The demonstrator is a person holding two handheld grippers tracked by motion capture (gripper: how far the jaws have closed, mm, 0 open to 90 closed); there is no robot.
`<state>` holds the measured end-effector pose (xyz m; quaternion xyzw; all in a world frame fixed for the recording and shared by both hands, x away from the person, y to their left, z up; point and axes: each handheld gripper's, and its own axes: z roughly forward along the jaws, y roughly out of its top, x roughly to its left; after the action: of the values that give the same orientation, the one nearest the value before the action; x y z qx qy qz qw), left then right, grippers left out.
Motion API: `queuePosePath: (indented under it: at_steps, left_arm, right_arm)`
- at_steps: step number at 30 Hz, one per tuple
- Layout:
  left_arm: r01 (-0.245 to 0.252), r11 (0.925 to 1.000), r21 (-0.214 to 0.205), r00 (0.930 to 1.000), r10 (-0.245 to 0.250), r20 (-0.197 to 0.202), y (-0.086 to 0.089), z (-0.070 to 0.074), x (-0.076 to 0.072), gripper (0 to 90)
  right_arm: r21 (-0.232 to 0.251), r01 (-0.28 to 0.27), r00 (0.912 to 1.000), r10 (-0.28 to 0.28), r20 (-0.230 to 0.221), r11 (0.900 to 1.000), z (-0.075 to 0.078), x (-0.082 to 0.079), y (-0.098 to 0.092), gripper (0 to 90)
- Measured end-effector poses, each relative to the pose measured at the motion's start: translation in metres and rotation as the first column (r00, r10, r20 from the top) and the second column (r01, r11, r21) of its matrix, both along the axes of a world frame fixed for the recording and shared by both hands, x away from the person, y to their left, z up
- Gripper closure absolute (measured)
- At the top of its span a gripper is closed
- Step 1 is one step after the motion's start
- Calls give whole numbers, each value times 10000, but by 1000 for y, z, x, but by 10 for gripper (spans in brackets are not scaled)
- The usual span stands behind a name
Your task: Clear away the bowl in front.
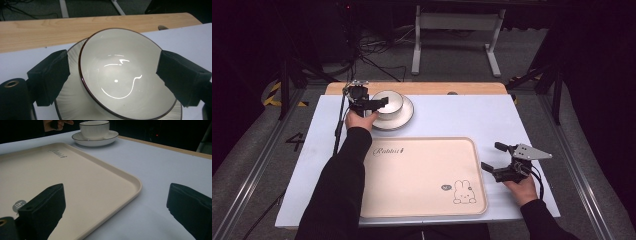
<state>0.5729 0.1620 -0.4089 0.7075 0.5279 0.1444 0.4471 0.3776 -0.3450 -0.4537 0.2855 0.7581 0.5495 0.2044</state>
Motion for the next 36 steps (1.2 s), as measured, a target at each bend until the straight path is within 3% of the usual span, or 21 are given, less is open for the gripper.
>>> queuePosePath:
  at_steps: [4,11,16,25,30,33,36]
  left_arm:
    - [-70,9999,-98,9984,64,-565,1,-5,4,168]
    - [-45,10000,-82,9954,37,-962,0,-12,6,177]
    - [-215,9994,-253,9848,168,-1730,3,-18,10,223]
    - [-392,9982,-446,9774,291,-2092,4,-22,13,244]
    - [-625,9942,-878,9645,376,-2614,4,-25,15,333]
    - [-870,9926,-842,9563,595,-2863,4,-27,16,372]
    - [-950,9921,-816,9532,670,-2948,4,-28,16,395]
  right_arm:
    - [18,-8,10000,8,-9,10000,0,0,0,27]
    - [24,-48,10000,48,7,10000,0,0,-1,27]
    - [11,-47,10000,47,4,10000,0,0,0,27]
    - [23,-68,10000,68,5,10000,0,0,0,27]
    - [33,-88,10000,88,4,10000,0,0,-1,27]
    - [35,-97,10000,96,5,9999,0,0,-1,27]
    - [44,-112,9999,112,3,9999,0,0,-1,27]
